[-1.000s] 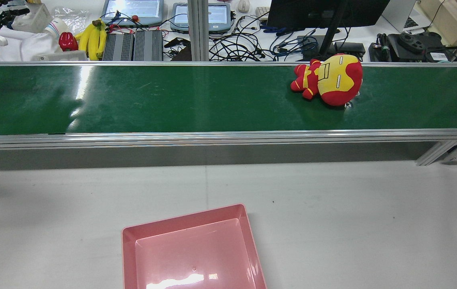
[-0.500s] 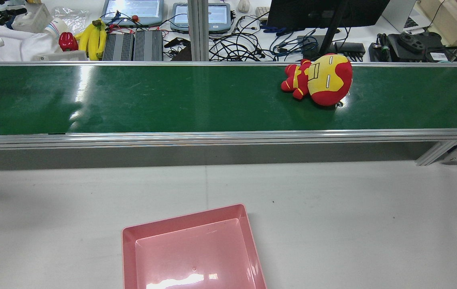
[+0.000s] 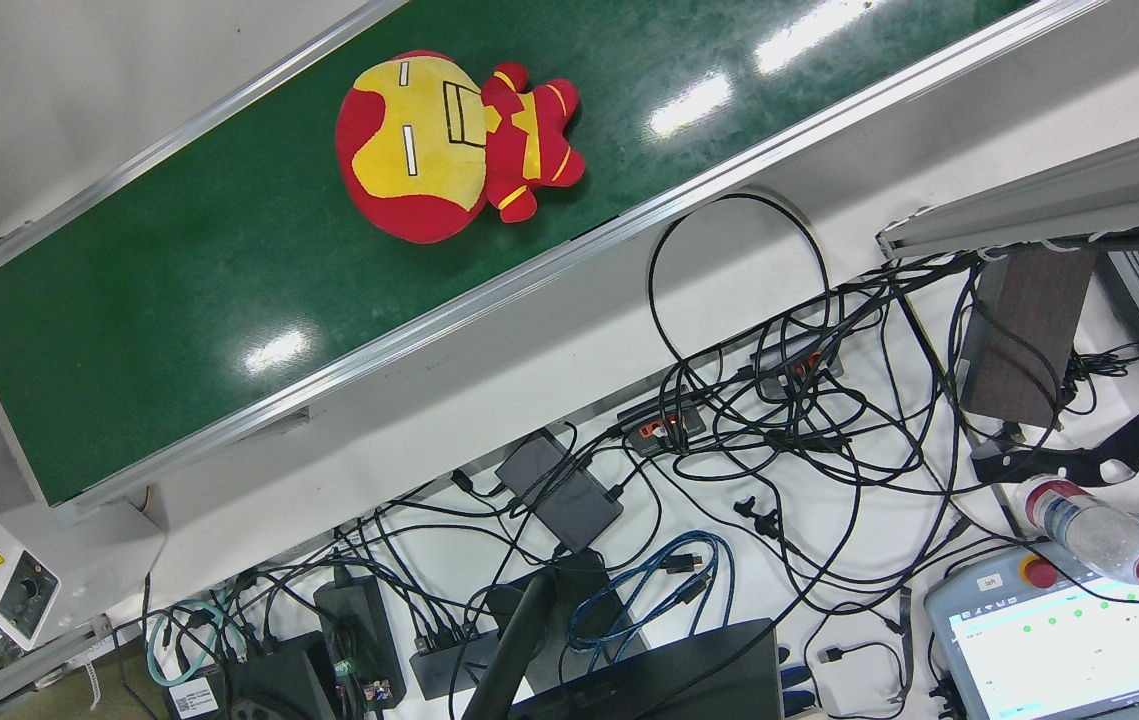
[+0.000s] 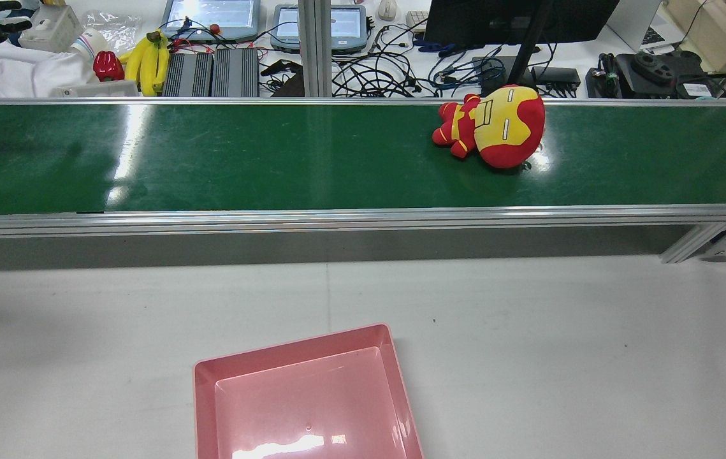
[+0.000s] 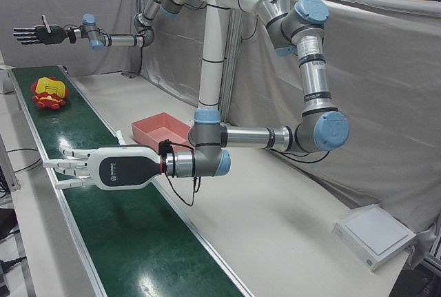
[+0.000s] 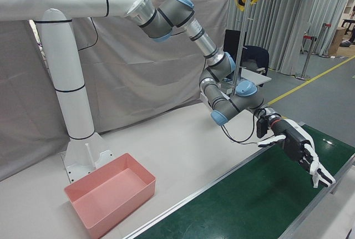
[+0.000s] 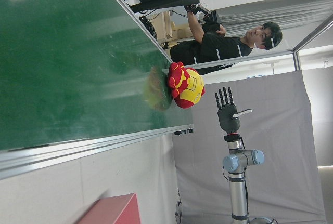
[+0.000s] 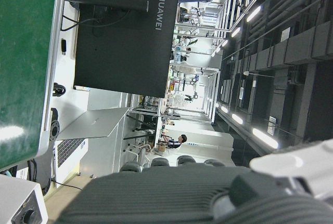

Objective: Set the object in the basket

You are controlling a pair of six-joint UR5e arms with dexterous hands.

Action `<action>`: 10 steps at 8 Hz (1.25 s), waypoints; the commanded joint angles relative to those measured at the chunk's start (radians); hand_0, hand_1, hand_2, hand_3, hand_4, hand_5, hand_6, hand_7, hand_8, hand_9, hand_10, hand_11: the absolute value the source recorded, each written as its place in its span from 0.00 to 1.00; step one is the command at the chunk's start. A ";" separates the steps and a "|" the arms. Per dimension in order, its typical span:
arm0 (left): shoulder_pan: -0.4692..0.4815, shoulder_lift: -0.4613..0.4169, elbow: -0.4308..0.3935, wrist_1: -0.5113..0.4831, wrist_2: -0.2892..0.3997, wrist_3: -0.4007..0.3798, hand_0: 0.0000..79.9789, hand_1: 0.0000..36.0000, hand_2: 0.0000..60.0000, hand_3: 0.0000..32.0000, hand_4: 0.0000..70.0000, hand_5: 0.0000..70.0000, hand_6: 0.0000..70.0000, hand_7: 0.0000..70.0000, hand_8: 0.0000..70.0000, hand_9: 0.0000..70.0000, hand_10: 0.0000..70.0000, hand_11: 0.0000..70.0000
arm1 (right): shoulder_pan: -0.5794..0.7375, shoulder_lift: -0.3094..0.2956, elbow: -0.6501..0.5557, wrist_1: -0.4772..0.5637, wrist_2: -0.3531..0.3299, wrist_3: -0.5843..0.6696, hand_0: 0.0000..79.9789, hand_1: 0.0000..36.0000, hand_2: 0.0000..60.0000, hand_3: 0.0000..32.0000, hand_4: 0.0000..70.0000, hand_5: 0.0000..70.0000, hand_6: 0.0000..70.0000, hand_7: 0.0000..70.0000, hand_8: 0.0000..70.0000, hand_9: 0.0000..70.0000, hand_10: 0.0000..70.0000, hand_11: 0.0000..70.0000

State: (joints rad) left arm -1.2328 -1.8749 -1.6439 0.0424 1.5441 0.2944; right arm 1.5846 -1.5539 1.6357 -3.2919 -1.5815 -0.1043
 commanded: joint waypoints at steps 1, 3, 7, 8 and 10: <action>0.007 0.026 0.024 -0.009 -0.001 0.029 0.73 0.61 0.02 0.00 0.18 0.35 0.07 0.06 0.17 0.26 0.00 0.00 | 0.000 0.000 -0.001 0.000 0.000 0.000 0.00 0.00 0.00 0.00 0.00 0.00 0.00 0.00 0.00 0.00 0.00 0.00; 0.029 0.023 0.041 -0.013 -0.001 0.035 0.73 0.65 0.08 0.00 0.18 0.35 0.07 0.06 0.15 0.23 0.00 0.00 | 0.000 0.000 0.001 0.000 0.000 0.000 0.00 0.00 0.00 0.00 0.00 0.00 0.00 0.00 0.00 0.00 0.00 0.00; 0.029 0.008 0.053 -0.013 -0.001 0.031 0.76 0.46 0.00 0.00 0.16 0.31 0.07 0.05 0.15 0.24 0.00 0.00 | 0.000 0.000 0.001 0.000 0.000 0.000 0.00 0.00 0.00 0.00 0.00 0.00 0.00 0.00 0.00 0.00 0.00 0.00; 0.029 0.004 0.053 -0.012 -0.001 0.029 0.76 0.48 0.00 0.00 0.17 0.31 0.07 0.05 0.15 0.24 0.00 0.00 | 0.000 0.002 0.001 0.000 0.000 0.000 0.00 0.00 0.00 0.00 0.00 0.00 0.00 0.00 0.00 0.00 0.00 0.00; 0.029 0.000 0.052 -0.012 -0.002 0.028 0.75 0.50 0.00 0.00 0.18 0.33 0.07 0.06 0.16 0.25 0.00 0.00 | 0.000 0.000 -0.001 0.000 0.000 0.000 0.00 0.00 0.00 0.00 0.00 0.00 0.00 0.00 0.00 0.00 0.00 0.00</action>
State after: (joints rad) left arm -1.2044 -1.8713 -1.5913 0.0303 1.5426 0.3234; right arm 1.5846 -1.5534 1.6361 -3.2919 -1.5815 -0.1043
